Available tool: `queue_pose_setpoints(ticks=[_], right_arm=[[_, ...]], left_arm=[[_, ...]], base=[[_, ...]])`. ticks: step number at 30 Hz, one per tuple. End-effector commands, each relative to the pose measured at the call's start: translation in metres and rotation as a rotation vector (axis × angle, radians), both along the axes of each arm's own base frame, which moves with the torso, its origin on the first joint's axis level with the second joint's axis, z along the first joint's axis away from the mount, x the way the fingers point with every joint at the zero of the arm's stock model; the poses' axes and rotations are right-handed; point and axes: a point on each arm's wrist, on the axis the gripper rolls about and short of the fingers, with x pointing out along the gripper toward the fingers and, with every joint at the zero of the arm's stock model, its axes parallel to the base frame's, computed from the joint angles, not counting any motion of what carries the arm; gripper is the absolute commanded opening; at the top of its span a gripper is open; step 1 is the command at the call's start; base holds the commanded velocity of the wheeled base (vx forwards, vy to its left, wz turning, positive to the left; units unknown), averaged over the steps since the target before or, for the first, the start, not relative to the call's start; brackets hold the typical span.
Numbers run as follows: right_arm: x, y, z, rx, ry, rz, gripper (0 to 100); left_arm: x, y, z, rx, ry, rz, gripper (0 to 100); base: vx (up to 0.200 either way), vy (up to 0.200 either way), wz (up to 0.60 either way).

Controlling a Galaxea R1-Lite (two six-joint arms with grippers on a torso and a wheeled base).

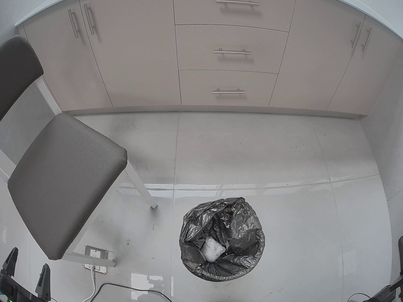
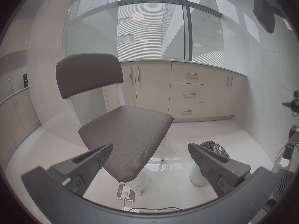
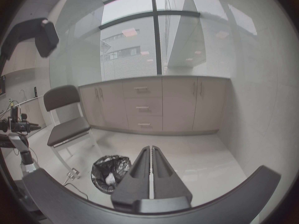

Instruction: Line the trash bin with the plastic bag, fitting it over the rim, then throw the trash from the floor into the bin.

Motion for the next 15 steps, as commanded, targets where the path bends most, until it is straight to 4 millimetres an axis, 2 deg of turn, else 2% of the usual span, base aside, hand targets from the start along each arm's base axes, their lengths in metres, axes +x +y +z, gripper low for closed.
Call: queue_pose_setpoints(ticks=[1,8,11,15], right_arm=[[0.0164,0.0007,-0.0406,0.02,0.082,0.032,0],[0.0166,-0.0002,-0.0409,-0.017,0.079,-0.015,0],[0.0167,-0.0018,-0.0412,-0.045,0.078,-0.085,0],[0.0169,-0.0025,-0.0442,0.0,0.112,-0.115,0]], left_arm=[[0.0,0.0,-0.0054,0.0,-0.001,0.001,100],[0.0,0.0,-0.0054,0.0,-0.001,0.001,100],[0.0,0.0,-0.0054,0.0,-0.001,0.001,100],[0.0,0.0,-0.0054,0.0,-0.001,-0.001,100]], base=[[0.0,0.0,0.0],[0.0,0.0,0.0],[0.0,0.0,0.0],[0.0,0.0,0.0]])
